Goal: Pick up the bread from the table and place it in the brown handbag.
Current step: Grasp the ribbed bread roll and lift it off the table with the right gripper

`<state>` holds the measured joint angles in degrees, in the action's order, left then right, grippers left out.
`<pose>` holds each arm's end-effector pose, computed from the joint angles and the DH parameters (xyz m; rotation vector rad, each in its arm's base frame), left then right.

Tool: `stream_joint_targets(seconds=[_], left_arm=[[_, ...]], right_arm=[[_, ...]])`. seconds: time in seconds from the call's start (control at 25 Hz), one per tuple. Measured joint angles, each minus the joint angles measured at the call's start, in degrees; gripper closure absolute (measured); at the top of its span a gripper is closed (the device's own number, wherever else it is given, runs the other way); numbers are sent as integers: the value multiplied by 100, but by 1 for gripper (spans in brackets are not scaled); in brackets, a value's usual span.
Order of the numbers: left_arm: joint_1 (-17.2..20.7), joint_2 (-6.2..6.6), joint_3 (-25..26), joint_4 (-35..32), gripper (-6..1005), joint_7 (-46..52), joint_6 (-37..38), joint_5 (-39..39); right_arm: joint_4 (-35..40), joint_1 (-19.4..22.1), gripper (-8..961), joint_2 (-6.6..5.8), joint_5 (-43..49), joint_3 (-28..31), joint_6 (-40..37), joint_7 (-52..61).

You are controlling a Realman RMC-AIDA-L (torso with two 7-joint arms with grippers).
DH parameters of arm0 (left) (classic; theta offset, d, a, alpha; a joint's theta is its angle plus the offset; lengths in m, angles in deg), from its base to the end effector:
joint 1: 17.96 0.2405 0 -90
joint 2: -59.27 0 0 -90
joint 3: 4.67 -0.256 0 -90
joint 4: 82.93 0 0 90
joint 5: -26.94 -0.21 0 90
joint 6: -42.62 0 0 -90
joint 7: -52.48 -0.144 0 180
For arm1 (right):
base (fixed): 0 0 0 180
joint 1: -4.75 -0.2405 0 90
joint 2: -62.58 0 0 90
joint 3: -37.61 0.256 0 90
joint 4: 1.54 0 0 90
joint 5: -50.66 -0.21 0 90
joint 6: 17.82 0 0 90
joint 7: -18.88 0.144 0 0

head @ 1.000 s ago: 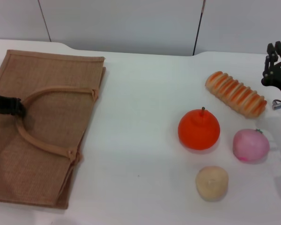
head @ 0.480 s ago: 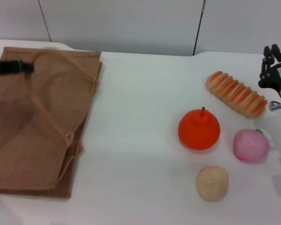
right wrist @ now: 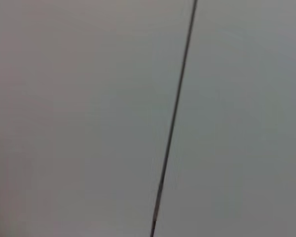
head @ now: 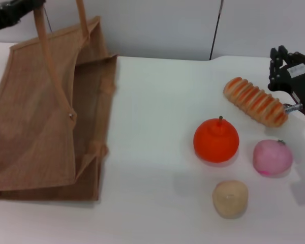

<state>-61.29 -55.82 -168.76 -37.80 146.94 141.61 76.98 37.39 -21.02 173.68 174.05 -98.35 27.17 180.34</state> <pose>-0.2689 0.3720 0.1351 -2.0778 -0.8730 -1.1530 0.2537 0.3752 -0.0318 -1.8033 0.3443 0.5530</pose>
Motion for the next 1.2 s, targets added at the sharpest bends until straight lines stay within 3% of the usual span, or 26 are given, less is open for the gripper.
stream_joint_targets(seconds=[0.28,0.6,0.72,0.88,1.2], left_arm=[[91,174,0,-524,876,-269,613,594],[253,181,10,-551,875,-288,913,1130],[308,180,9,-553,874,-290,993,1198],[321,180,9,-568,874,-311,1002,1208],[299,251,9,-918,872,-517,966,1173]], right_arm=[[860,47,699,-469,1,-50,-631,0],[1931,-6,690,-1193,45,-7,-1915,-2],[2200,-15,687,-1357,156,22,-2151,-6],[2374,-51,682,-1351,632,524,-3188,-32],[2429,-605,386,-1156,1066,1800,-6334,-560]])
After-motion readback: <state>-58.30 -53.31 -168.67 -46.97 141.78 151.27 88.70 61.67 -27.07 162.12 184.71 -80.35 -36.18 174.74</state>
